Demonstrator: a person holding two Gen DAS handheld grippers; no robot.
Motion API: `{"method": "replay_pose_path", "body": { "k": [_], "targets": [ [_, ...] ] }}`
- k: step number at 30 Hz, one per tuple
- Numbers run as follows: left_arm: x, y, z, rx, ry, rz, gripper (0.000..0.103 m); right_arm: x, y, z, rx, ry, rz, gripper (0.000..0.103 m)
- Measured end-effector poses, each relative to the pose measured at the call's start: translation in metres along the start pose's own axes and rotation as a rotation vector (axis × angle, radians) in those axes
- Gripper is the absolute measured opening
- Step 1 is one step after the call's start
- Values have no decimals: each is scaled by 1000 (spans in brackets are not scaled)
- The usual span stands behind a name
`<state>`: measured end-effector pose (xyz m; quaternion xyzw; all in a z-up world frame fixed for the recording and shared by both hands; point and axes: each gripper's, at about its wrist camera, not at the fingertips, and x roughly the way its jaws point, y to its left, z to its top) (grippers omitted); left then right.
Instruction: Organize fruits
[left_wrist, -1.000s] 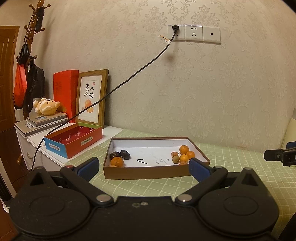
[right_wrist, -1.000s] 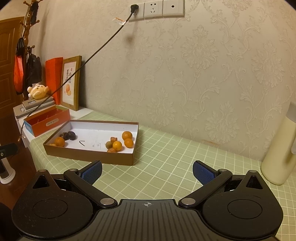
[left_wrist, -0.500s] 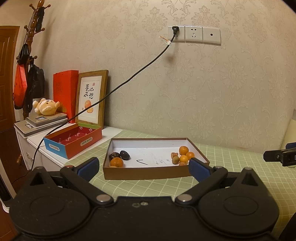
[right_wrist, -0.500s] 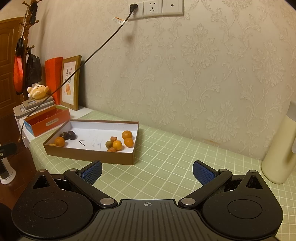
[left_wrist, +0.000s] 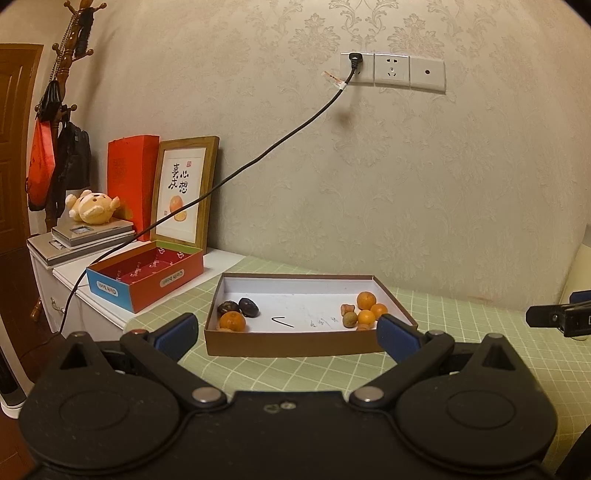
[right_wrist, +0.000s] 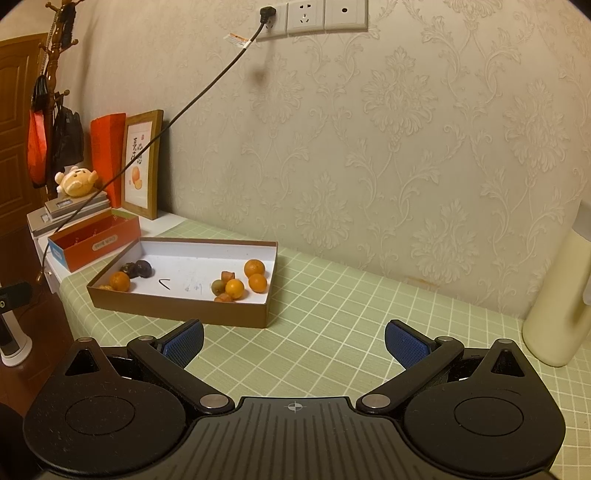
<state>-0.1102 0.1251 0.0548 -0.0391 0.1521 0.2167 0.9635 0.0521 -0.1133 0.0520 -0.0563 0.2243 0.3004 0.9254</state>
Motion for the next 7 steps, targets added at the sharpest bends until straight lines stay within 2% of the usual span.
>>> {"method": "replay_pose_path", "body": {
  "k": [7],
  "targets": [
    [2,-4,0,23,6,-12,97,0,-1,0,4,0,1,103]
  ]
}}
